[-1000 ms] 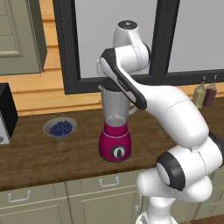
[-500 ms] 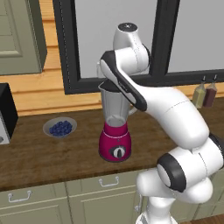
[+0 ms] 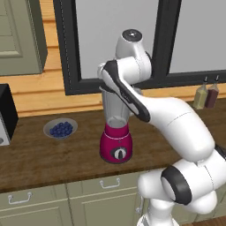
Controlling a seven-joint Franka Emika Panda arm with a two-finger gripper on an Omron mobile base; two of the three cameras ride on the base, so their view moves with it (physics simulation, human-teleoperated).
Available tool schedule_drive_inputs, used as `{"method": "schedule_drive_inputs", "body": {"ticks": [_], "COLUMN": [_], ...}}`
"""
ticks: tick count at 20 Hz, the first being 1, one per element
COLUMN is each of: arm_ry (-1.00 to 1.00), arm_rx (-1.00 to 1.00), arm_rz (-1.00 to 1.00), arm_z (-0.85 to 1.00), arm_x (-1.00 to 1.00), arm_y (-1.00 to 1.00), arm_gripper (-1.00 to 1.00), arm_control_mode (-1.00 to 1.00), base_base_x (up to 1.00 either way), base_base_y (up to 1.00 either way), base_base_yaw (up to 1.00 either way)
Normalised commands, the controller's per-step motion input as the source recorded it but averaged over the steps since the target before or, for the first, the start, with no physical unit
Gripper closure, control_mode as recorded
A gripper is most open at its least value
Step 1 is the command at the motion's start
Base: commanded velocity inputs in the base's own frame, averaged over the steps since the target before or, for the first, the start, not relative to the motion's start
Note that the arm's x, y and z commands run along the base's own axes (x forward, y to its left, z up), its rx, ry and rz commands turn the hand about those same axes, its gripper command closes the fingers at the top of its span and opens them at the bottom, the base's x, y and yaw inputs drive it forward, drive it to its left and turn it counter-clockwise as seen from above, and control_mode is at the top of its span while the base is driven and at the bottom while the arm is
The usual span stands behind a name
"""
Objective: Close the lid blender by securely placing the lid on top.
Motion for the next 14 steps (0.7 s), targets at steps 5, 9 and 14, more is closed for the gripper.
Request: {"method": "schedule_drive_inputs", "body": {"ticks": [5,9,14], "arm_ry": [-0.01,0.0,0.01], "arm_rx": [0.12,0.05,0.0], "arm_rz": [0.0,0.0,0.0], "arm_z": [-0.46,-0.5,-0.05], "arm_x": [0.0,0.0,-0.05], "arm_y": [0.0,0.0,0.0], "arm_gripper": [1.0,-1.0,-1.0], "arm_control_mode": [-1.0,-1.0,-1.0], "base_base_x": [0.0,0.0,0.0], "base_base_y": [0.0,0.0,0.0], "base_base_yaw": [0.0,0.0,0.0]}}
